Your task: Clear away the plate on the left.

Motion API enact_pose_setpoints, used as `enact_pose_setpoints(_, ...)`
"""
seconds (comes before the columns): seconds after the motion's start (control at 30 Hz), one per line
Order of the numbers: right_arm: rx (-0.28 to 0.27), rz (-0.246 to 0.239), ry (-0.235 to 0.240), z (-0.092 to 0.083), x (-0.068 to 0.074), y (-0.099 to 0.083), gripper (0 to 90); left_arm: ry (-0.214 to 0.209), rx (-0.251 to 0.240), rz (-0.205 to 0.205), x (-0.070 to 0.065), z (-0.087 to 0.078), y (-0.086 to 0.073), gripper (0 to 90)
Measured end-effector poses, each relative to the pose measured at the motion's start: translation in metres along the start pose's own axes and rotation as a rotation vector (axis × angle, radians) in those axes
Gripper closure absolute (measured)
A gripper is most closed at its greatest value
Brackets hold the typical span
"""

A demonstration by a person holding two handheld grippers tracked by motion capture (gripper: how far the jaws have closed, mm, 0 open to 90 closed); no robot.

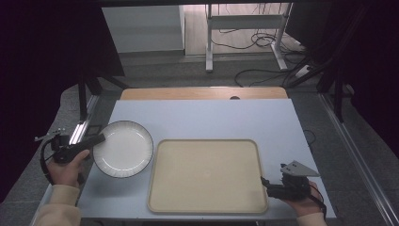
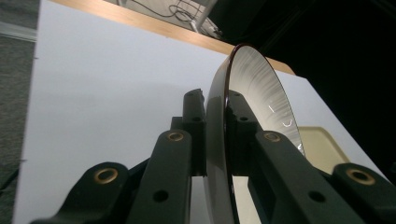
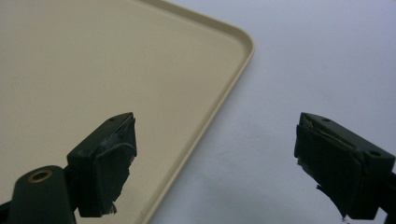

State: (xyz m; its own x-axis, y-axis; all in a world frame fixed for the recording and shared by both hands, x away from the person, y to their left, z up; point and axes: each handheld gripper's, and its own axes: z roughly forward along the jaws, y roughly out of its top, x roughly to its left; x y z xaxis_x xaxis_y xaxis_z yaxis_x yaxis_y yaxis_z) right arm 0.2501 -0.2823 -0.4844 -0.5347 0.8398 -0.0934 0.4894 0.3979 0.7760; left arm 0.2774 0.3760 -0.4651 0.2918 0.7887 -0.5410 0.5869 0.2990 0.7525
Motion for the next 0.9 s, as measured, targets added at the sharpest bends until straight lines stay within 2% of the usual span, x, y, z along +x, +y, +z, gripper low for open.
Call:
enact_pose_setpoints(0.33,-0.002,-0.003,-0.003,0.0,0.0,0.0,13.4,-0.027,0.013,0.019,-0.014,0.01,-0.001,80.8)
enact_pose_setpoints(0.57,0.0,-0.006,-0.001,0.001,0.0,0.0,13.3,-0.046,0.018,0.007,-0.023,0.02,-0.004,80.8)
enact_pose_setpoints(0.9,0.0,-0.009,-0.002,0.0,0.0,0.0,13.5,-0.071,0.056,0.045,-0.036,0.032,-0.006,80.6)
